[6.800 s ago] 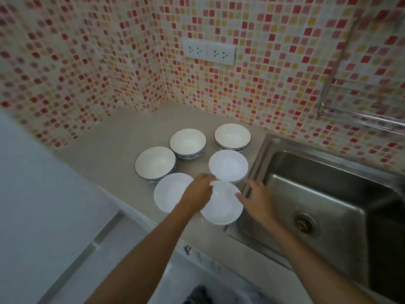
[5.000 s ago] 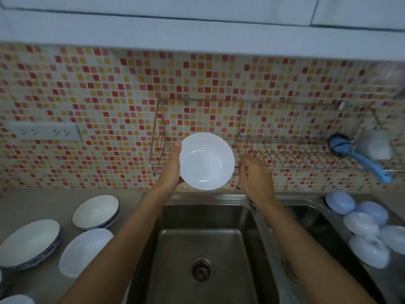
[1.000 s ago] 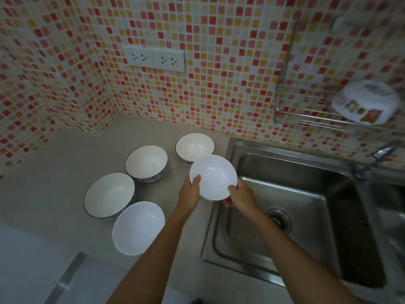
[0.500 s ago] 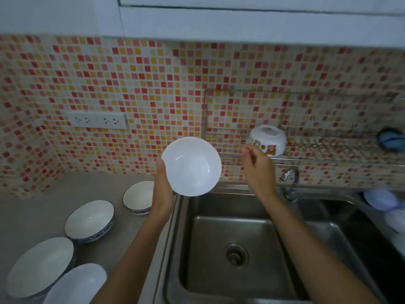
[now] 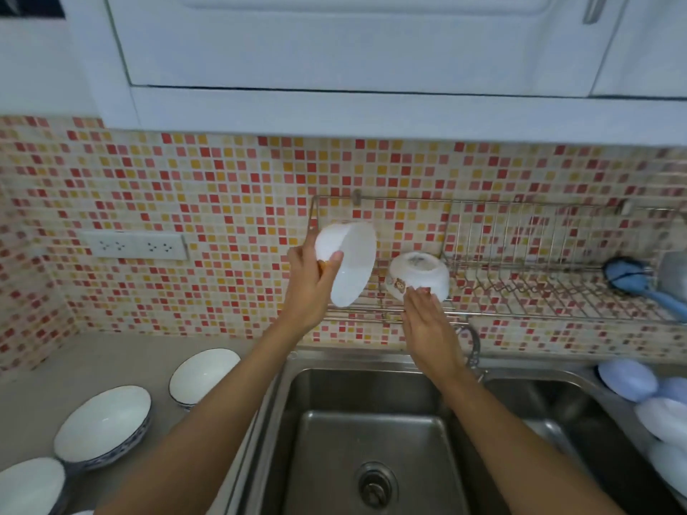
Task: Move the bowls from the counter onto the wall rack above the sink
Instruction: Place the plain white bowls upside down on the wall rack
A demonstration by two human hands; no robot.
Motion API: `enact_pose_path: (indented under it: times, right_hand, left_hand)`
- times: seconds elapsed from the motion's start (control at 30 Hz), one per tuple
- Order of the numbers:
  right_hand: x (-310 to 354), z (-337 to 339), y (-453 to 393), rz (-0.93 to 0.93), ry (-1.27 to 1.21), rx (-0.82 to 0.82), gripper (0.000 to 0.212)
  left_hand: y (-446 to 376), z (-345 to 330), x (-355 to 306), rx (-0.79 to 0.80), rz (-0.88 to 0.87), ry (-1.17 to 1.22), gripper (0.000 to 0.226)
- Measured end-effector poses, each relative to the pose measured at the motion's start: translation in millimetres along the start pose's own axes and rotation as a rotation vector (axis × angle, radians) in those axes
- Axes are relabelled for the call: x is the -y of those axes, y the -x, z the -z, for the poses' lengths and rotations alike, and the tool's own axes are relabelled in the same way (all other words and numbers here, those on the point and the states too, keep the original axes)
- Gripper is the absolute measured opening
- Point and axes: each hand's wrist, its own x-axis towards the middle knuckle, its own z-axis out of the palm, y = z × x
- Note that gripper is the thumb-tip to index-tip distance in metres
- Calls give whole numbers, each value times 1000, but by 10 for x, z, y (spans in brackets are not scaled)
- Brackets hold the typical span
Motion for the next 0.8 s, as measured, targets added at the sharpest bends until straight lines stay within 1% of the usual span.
enact_pose_path:
  times: [0.1,0.17,0.27,0.37,0.47,0.67,0.8]
  right_hand:
    - [-32,0,46,41,12,-39,51]
    - [-16,-17,66,44,36,-39,50]
    - [13,-55,73,-19,29,-18,53]
    - [-10,-114,78,-22,27,-49,50]
    - [-46,-141,90,9,26,-102,48]
    - [-81,-193,26,44,33,-147,51]
    - [-82,-212,50,43,33,-168,52]
  left_hand:
    - [-162,-192,20,61,-123,-247,74]
    - [-240,-318,74,114,-165,-372,81]
    - [-302,-488,188,172,-191,-532,88]
    - [-369,-573,285,209,-259,-686,95]
    - [-415,-615,353,226,-256,-735,94]
    - [-543,-662,433,255,-161,-707,94]
    - [-567,-720,415,326,-114,-697,96]
